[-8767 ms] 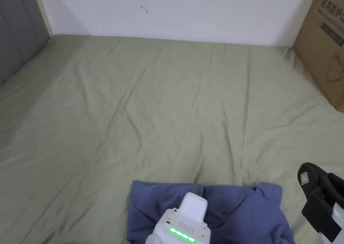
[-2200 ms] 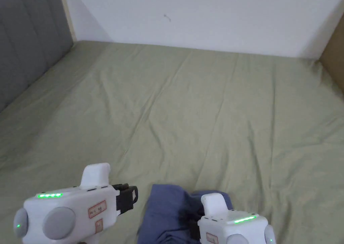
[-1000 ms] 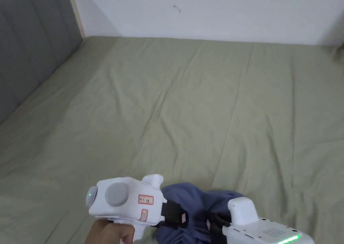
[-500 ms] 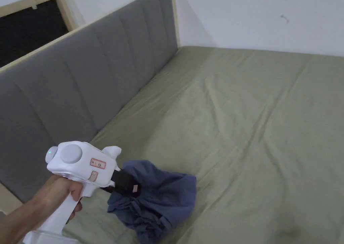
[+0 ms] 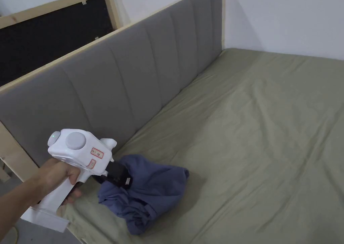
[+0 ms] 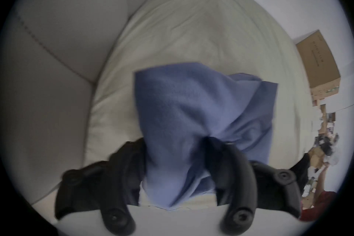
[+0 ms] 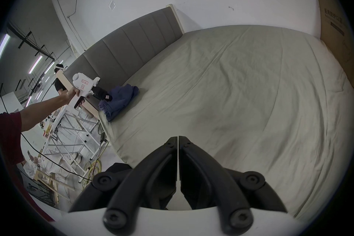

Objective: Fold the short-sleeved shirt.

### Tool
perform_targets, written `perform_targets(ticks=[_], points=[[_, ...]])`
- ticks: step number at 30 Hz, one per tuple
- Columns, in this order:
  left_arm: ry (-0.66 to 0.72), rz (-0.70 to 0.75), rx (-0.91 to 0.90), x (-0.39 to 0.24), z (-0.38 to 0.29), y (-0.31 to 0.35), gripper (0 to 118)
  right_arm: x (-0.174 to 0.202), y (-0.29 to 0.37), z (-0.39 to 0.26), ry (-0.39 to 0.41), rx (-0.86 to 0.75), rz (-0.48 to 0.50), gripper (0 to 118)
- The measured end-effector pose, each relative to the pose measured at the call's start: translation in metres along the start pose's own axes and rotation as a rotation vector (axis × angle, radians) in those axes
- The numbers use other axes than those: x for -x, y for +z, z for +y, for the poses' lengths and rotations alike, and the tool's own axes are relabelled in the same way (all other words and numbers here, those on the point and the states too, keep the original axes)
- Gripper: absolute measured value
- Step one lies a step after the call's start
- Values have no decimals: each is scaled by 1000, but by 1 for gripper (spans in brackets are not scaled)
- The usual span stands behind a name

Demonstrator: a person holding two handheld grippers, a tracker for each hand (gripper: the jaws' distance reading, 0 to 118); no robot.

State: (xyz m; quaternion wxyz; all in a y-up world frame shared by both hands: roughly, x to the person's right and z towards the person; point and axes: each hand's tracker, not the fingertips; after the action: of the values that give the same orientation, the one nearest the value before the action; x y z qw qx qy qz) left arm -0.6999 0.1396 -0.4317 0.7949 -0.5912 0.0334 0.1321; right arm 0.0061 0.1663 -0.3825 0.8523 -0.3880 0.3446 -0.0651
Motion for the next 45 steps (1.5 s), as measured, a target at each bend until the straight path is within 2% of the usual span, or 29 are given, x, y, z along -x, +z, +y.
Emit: perform_targets(ticks=[2, 4, 7, 9, 11, 14, 17, 20, 22, 26, 27, 28, 29, 30, 31, 33, 35, 37, 39, 43, 44, 45], points=[[-23, 92, -9, 5, -2, 10, 86, 0, 3, 1, 5, -7, 10, 1], [23, 133, -54, 11, -8, 32, 87, 0, 7, 1, 13, -25, 8, 1], [38, 210, -237, 8, -19, 81, 87, -3, 17, 0, 16, -67, -18, 1], [-18, 276, -388, -9, -29, 113, 87, -5, 28, 0, 13, -119, -38, 1], [-138, 379, -544, -55, -48, 146, 87, -2, 46, 2, 57, -207, -116, 1], [-226, 311, -750, -131, -78, 185, 75, 4, 79, 6, 137, -329, -256, 1], [-234, 189, -956, -212, -111, 206, 76, 9, 116, 8, 197, -459, -431, 2], [-265, 103, -1154, -294, -141, 208, 76, 8, 152, 6, 197, -587, -573, 2], [-280, 61, -1235, -344, -157, 204, 76, 7, 173, 2, 194, -622, -620, 2], [-368, -46, -1290, -422, -182, 188, 71, 5, 202, -14, 256, -681, -718, 2], [-360, -65, -1323, -434, -189, 186, 68, 3, 207, -19, 232, -686, -758, 2], [-343, -110, -1314, -447, -194, 185, 52, 1, 212, -24, 224, -679, -733, 2], [-348, -150, -1294, -454, -196, 184, 18, 0, 216, -31, 211, -698, -737, 2], [-347, -111, -1320, -461, -202, 180, 0, -1, 218, -37, 208, -719, -777, 2], [-310, -98, -1321, -467, -207, 179, 0, 0, 221, -43, 198, -723, -804, 1], [-320, -171, -1281, -475, -210, 181, 0, -2, 229, -54, 181, -749, -784, 2], [-311, -113, -1317, -478, -218, 179, 0, -1, 226, -47, 169, -756, -788, 2], [-311, -125, -1310, -481, -219, 185, 0, -1, 225, -47, 175, -758, -784, 2], [-313, -115, -1317, -481, -223, 185, 0, 51, 246, 11, 170, -771, -785, 2], [-321, -100, -1311, -483, -224, 190, 0, 53, 244, 16, 165, -789, -774, 2], [-329, -87, -1300, -486, -222, 193, 5, 53, 244, 16, 167, -792, -774, 5], [-333, -79, -1289, -487, -222, 194, 35, 53, 244, 16, 169, -790, -776, 29]])
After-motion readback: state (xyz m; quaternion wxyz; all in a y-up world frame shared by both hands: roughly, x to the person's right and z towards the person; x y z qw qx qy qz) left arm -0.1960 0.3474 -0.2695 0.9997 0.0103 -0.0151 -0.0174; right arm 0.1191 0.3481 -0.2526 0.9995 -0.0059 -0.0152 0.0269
